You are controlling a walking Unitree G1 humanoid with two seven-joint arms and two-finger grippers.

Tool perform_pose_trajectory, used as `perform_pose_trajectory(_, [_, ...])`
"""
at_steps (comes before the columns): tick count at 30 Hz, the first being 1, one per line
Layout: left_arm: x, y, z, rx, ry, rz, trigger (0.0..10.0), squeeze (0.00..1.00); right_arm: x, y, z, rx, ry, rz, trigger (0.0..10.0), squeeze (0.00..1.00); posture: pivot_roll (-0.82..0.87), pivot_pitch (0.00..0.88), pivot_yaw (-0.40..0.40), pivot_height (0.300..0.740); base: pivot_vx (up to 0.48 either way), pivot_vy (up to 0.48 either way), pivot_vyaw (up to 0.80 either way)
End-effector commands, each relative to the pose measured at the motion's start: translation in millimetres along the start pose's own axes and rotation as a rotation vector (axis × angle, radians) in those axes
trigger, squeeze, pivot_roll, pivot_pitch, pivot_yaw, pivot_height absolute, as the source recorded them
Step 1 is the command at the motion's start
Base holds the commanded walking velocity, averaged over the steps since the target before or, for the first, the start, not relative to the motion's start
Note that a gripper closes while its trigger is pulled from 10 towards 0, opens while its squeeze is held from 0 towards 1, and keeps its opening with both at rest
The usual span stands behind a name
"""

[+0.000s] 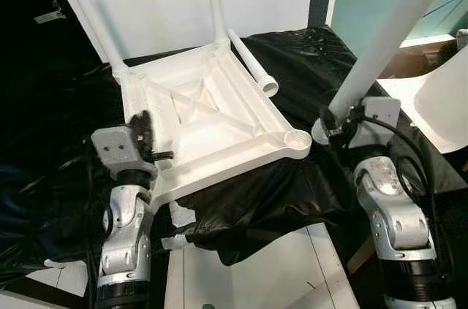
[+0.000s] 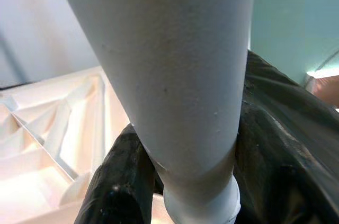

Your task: Building children table

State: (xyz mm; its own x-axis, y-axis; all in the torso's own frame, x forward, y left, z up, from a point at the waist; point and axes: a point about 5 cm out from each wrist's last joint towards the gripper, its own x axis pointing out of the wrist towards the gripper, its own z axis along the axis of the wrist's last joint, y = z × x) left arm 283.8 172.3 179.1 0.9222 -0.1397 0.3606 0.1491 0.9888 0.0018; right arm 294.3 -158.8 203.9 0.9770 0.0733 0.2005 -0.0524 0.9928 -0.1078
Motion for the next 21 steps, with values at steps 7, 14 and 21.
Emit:
perform_pose_trajectory(7, [-5.7,9.4,-10.9,-0.040,0.066,0.140,10.0,0.00,1.3,11.9,6.6,0.002,-0.032,0.045,10.0,0.00,-0.08,0.000,0.081,0.740,0.000,0.000,0.00])
perform_pose_trajectory(14, [-11.2,17.9,-18.4,-0.023,0.100,0.265,10.0,0.00,-0.4,15.9,-0.4,-0.019,-0.032,0.056,10.0,0.00,-0.07,0.000,0.076,0.740,0.000,0.000,0.00])
perform_pose_trajectory(21, [-8.3,22.0,-21.2,0.054,0.088,0.270,10.0,0.00,9.2,21.5,-3.4,0.002,-0.074,0.063,10.0,0.00,-0.08,0.000,0.071,0.740,0.000,0.000,0.00])
